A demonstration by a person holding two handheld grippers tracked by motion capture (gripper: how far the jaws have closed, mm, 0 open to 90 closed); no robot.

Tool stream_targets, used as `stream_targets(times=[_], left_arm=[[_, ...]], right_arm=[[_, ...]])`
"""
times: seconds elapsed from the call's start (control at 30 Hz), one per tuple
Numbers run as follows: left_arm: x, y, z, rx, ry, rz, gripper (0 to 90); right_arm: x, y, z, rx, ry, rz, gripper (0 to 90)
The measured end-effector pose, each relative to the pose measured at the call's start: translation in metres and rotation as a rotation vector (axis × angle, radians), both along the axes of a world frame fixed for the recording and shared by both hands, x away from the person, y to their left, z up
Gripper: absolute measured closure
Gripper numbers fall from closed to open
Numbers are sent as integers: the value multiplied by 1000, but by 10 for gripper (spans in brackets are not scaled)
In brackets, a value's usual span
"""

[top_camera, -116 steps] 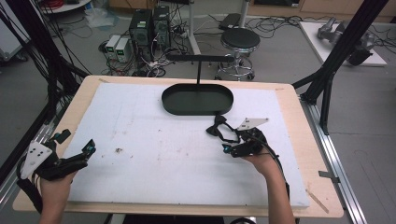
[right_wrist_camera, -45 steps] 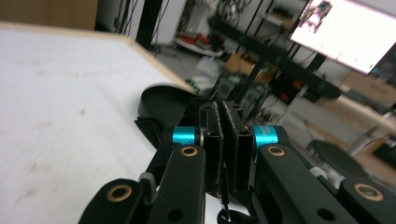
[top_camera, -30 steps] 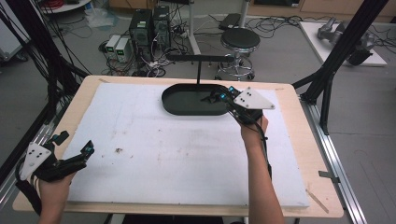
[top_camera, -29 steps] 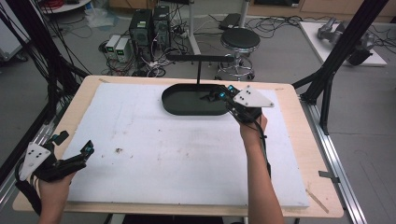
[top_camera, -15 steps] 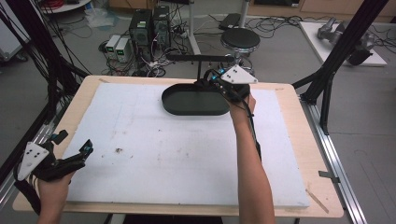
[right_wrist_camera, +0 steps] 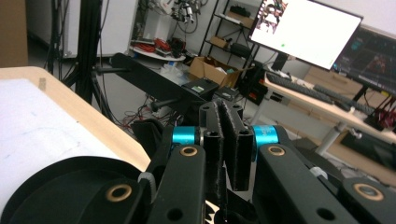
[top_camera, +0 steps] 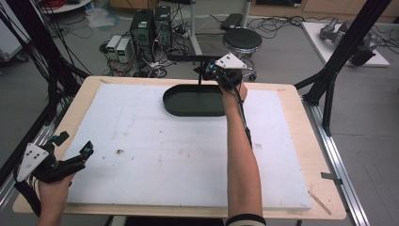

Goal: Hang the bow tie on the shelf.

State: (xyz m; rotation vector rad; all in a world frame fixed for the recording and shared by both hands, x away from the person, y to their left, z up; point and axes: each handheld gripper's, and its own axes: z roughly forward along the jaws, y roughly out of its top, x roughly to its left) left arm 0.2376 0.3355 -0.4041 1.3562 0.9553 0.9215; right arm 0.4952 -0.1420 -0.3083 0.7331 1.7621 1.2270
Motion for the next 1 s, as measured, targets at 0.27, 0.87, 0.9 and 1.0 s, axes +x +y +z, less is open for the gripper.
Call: stream_targets(times=[0.27, 0.87, 0.9, 1.0], left_arm=[[-1, 2, -2, 1, 10, 0, 102], [-3, 5, -3, -6, 13, 7, 102], [-3, 5, -3, -6, 12, 7, 102], [-4, 5, -2, -8, 11, 5, 103]], right_arm=[[19, -1, 1, 0, 20, -54, 867], [8, -15, 13, 142, 10, -121, 335], [8, -15, 13, 142, 10, -121, 335], [-3, -21, 20, 175, -2, -118, 259]])
